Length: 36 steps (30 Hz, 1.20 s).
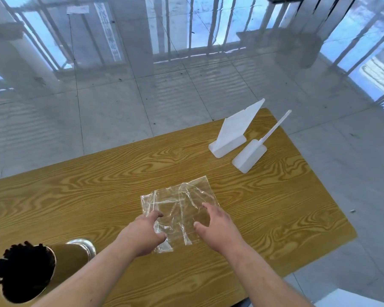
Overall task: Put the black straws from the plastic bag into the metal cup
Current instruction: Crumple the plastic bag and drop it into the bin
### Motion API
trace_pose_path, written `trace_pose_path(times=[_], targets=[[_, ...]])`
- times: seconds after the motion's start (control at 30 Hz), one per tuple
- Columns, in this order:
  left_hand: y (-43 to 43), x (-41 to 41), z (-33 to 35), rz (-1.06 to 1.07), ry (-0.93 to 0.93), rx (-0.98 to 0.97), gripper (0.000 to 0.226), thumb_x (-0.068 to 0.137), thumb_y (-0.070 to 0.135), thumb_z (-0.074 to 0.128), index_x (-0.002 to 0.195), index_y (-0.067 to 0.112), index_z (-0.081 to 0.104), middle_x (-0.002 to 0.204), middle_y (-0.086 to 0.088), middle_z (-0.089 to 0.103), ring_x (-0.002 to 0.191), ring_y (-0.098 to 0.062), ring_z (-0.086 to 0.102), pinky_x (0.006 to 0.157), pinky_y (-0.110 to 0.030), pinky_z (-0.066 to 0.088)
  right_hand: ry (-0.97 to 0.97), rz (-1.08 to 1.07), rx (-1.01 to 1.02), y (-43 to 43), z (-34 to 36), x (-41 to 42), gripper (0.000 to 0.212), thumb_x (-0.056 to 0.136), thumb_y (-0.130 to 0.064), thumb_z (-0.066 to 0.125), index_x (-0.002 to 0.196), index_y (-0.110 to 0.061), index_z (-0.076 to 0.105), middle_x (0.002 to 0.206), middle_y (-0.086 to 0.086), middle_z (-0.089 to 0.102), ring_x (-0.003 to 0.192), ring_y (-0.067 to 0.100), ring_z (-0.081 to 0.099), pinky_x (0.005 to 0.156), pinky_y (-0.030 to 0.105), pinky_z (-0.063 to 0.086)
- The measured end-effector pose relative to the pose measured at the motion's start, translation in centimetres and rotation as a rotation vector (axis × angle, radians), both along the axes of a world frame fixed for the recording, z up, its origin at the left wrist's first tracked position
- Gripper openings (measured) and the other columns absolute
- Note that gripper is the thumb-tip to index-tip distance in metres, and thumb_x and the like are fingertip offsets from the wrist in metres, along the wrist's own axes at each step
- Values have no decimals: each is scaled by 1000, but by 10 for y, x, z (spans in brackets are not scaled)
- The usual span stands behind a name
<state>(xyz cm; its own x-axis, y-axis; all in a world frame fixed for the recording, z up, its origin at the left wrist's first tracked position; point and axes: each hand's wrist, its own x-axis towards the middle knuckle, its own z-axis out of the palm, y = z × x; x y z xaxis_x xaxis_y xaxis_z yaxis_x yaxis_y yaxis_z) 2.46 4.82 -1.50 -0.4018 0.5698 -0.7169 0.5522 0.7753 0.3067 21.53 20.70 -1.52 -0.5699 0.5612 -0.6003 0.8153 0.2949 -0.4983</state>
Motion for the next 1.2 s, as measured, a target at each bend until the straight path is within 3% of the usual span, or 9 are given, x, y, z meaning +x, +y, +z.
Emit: trace_pose_path(times=[0.3,0.4,0.5,0.63,0.73,0.8,0.87,1.07,1.2], targets=[[2,4,-8,5,-4,-33,70,91,52,62,155,51,35,163,-12,39,70,3,68,67,-24,50,-22,-11,-87,-3,-14,7,84,99,-54,60,169,-37,16,177,-4,21,164,23,16,130,44,19],[4,7,-8,2,3,-31,82,91,57,64,163,43,28,167,-12,33,102,-4,69,87,-28,51,-28,10,-86,-4,-17,9,84,98,-55,59,169,-36,17,177,-3,23,163,23,17,130,44,21],[5,10,-8,12,-9,-38,93,89,61,66,167,34,22,176,-12,13,152,-23,41,116,-37,41,-43,60,-78,-6,-19,11,82,99,-56,57,169,-35,20,175,-3,27,162,24,18,130,43,21],[6,13,-7,80,-34,32,91,89,59,68,166,27,31,176,-7,17,159,-20,29,120,-36,35,-64,119,-41,-9,-23,11,79,101,-55,56,169,-31,23,174,0,31,162,28,18,131,43,20],[6,14,1,163,0,105,71,93,46,70,157,23,48,164,0,44,145,-14,47,113,-32,42,-37,68,-31,-8,-22,11,81,99,-55,59,168,-30,24,171,-1,34,159,28,23,129,45,27],[6,13,6,269,-22,173,50,94,30,72,143,26,63,129,3,73,102,-9,69,86,-28,55,-7,13,-32,-8,-20,10,84,98,-56,60,168,-30,21,171,0,33,157,28,27,127,47,31],[5,14,12,460,-156,255,37,93,12,71,127,27,73,91,1,80,63,-11,63,60,-28,53,29,-51,-65,-8,-16,7,88,98,-61,60,169,-29,18,173,1,29,159,28,26,128,48,30],[10,22,41,806,-544,458,35,93,-15,60,111,10,77,98,-8,77,70,-19,71,62,-28,53,222,-341,-341,-7,0,-7,116,77,-91,58,168,-27,22,171,11,36,152,32,41,120,51,42],[3,23,53,828,-630,495,35,92,-16,58,109,7,77,85,-2,76,71,-19,69,64,-30,56,355,-569,-705,-19,12,-18,105,78,-83,72,158,-23,40,150,10,63,126,30,69,95,51,61]])
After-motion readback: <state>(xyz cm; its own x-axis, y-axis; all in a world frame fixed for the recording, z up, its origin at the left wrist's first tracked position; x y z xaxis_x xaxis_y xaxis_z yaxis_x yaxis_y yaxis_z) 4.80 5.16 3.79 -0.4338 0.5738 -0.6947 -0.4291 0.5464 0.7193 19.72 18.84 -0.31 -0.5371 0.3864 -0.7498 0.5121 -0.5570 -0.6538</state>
